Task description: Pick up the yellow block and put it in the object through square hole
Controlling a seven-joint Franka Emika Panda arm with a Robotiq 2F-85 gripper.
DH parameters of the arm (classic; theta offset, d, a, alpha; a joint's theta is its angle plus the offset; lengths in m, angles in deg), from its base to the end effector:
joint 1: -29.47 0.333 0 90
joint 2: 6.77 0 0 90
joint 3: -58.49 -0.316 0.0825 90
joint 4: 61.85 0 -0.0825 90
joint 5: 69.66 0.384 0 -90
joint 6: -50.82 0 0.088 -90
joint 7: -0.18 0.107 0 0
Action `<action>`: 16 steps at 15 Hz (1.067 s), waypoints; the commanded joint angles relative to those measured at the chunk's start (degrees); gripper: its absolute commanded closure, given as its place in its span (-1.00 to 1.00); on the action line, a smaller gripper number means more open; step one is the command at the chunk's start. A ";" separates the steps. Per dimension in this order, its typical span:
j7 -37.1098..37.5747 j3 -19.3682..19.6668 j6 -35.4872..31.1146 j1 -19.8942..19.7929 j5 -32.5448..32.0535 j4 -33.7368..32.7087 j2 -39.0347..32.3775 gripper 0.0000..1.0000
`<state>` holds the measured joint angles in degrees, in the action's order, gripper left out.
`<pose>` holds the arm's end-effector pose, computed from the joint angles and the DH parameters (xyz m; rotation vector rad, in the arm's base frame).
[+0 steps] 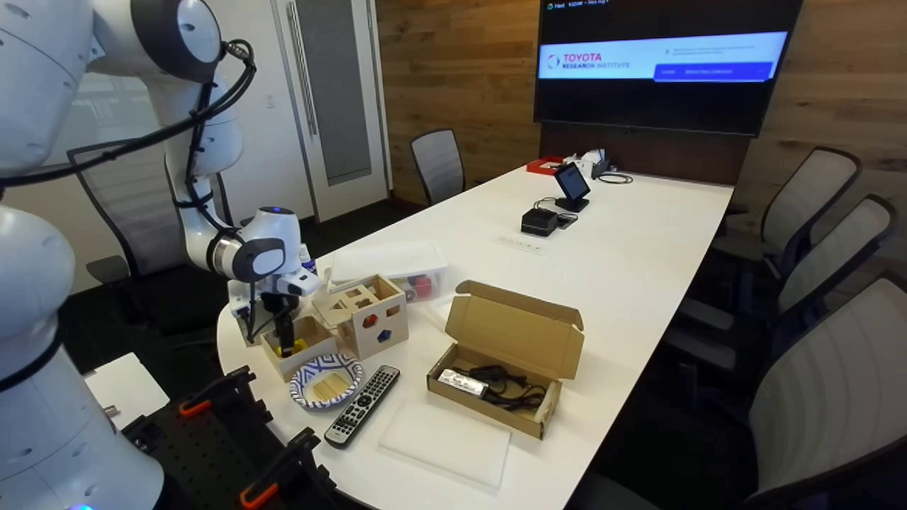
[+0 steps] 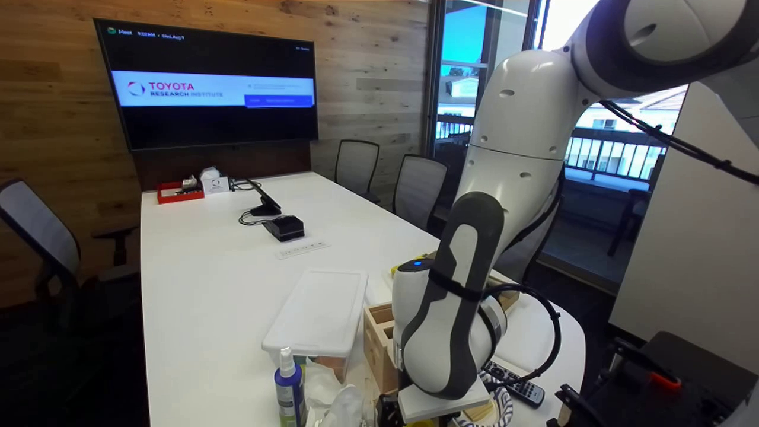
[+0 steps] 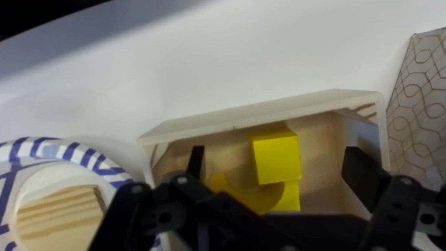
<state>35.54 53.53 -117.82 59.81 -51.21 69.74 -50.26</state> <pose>0.3868 0.2584 0.0137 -3.0683 0.5283 0.2448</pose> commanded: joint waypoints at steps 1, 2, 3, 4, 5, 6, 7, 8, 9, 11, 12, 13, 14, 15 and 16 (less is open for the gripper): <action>-0.02 -0.53 -0.88 -0.86 -0.56 -1.46 -1.52 -1.00; 0.13 -0.43 -0.94 -0.67 -0.54 -1.56 -1.63 -0.94; 0.37 -0.30 -1.02 -0.48 -0.45 -1.63 -1.69 -0.47; 0.32 -0.32 -1.14 -0.47 -0.47 -1.62 -1.70 -0.46; 0.39 -0.25 -1.15 -0.38 -0.47 -1.68 -1.79 -0.36; 0.47 -0.22 -1.10 -0.32 -0.44 -1.76 -1.86 -0.19; 0.49 -0.14 -1.05 -0.25 -0.48 -1.86 -2.00 -0.04; 0.44 -0.09 -0.97 -0.22 -0.55 -1.97 -2.12 0.10; 0.54 0.00 -0.79 -0.13 -0.55 -2.07 -2.20 0.28; 0.65 0.22 -0.63 0.10 -0.63 -2.20 -2.30 0.58; 0.68 0.27 -0.59 0.17 -0.64 -2.23 -2.33 0.72; 0.68 0.29 -0.53 0.18 -0.66 -2.25 -2.28 0.82; 0.65 0.38 -0.46 0.24 -0.74 -2.27 -2.28 0.82; 0.51 0.43 -0.32 0.22 -0.86 -2.21 -2.07 0.82; 0.50 0.49 -0.19 0.26 -0.93 -2.07 -1.82 0.82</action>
<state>35.52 53.57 -117.86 59.75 -51.28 68.01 -52.14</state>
